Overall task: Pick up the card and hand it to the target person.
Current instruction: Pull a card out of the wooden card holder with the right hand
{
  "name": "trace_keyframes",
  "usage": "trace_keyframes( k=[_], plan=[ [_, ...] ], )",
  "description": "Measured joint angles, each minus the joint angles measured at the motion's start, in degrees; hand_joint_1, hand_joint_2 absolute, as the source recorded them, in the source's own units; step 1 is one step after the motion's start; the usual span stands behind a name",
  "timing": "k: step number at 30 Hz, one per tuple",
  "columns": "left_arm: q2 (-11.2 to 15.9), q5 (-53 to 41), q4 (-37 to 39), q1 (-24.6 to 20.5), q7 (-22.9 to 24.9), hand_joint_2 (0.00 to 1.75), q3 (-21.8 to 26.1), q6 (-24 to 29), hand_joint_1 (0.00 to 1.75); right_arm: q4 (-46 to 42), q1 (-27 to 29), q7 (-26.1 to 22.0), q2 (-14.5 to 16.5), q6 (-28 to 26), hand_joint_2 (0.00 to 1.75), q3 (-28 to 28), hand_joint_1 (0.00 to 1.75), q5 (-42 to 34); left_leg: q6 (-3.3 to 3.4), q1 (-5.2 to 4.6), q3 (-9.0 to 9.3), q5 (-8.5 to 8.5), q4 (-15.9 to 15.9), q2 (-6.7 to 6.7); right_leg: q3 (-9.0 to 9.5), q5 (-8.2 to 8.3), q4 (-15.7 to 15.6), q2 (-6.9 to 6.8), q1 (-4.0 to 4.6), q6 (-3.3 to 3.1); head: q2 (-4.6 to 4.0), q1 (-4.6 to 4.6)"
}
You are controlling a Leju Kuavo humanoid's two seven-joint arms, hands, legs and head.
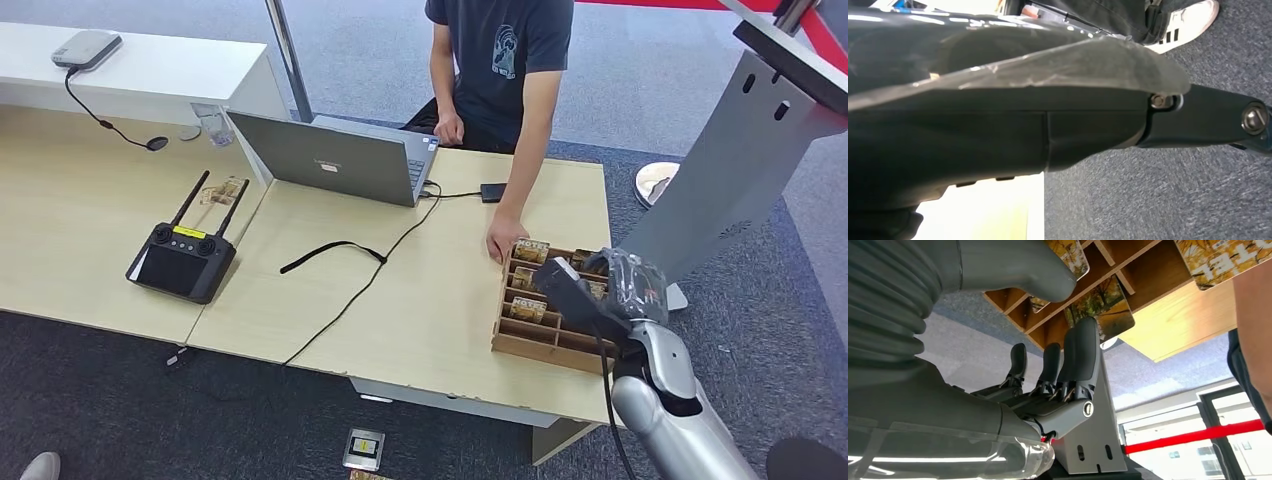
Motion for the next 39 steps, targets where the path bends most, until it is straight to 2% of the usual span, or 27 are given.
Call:
trace_keyframes(
  k=[7, 29, 32, 39],
  plan=[
    [0.0, 0.0, 0.0, 0.0, 0.2, 0.0, 0.0, 0.0, 0.0, 4.4, -1.7, -0.2, 0.6, -0.8, 1.75, 1.6, 0.76, -0.7, 0.0, 0.0, -0.01, 0.0, 0.0, -0.01, -0.01, 0.0, 0.0, 0.0, 0.0, 0.0, 0.0, 0.0],
    [0.0, 0.0, 0.0, 0.0, 0.1, 0.0, 0.0, 0.0, 0.0, 11.8, -3.9, 0.0, 0.4, -3.7, 1.75, 4.2, 0.96, -3.2, 0.0, 0.0, 0.02, 0.0, 0.0, 0.0, 0.01, 0.0, 0.0, 0.0, 0.0, 0.0, 0.0, 0.0],
    [0.0, 0.0, 0.0, 0.0, 0.0, 0.0, 0.0, 0.0, 0.0, 12.0, -4.1, 0.0, 0.2, -3.8, 1.75, 4.4, 1.08, -3.1, 0.01, 0.0, 0.03, 0.0, 0.0, 0.0, 0.02, 0.0, 0.0, 0.0, 0.0, 0.0, 0.0, 0.0],
    [0.1, 0.0, 0.0, 0.0, -0.1, 0.0, 0.0, 0.0, 0.0, 12.3, -4.6, 0.2, -0.3, -3.5, 1.75, 5.2, 1.7, -2.4, 0.01, 0.0, 0.05, 0.0, 0.0, 0.0, 0.03, 0.01, 0.0, 0.0, 0.0, 0.01, 0.0, 0.0]
  ],
)
